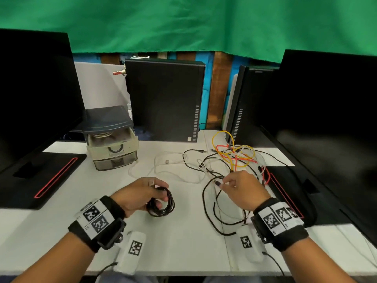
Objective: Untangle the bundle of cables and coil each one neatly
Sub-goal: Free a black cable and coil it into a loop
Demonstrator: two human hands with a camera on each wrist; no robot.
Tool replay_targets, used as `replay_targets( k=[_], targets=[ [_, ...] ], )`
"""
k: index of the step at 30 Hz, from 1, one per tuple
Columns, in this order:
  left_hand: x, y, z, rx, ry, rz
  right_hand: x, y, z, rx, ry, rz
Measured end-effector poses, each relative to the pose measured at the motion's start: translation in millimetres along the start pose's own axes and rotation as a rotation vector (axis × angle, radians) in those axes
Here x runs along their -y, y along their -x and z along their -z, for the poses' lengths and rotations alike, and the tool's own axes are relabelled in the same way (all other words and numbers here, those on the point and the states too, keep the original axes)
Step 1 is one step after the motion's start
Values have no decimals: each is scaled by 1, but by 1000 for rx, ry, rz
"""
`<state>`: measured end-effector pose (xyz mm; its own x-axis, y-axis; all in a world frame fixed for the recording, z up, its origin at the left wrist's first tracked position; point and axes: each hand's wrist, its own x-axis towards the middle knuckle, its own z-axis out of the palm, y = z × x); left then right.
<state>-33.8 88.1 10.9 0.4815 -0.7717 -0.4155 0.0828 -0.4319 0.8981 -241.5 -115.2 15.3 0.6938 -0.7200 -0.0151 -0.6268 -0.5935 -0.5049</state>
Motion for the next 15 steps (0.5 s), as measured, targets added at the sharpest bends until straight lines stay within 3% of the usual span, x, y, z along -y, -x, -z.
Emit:
replay_targets(
  k=[5,7,11,15],
  targets=[
    [0,-18,10,23,-799,-29,-17,-10,-8,145,293,-211],
    [-3,-26,19,-9,-990,2,-19,-15,-10,183,394,-251],
    [-6,-41,44,-185,-994,-2,-25,-24,-4,238,392,-290],
    [-20,-35,44,-406,-897,-327,-34,-23,3,111,214,-285]
  ],
)
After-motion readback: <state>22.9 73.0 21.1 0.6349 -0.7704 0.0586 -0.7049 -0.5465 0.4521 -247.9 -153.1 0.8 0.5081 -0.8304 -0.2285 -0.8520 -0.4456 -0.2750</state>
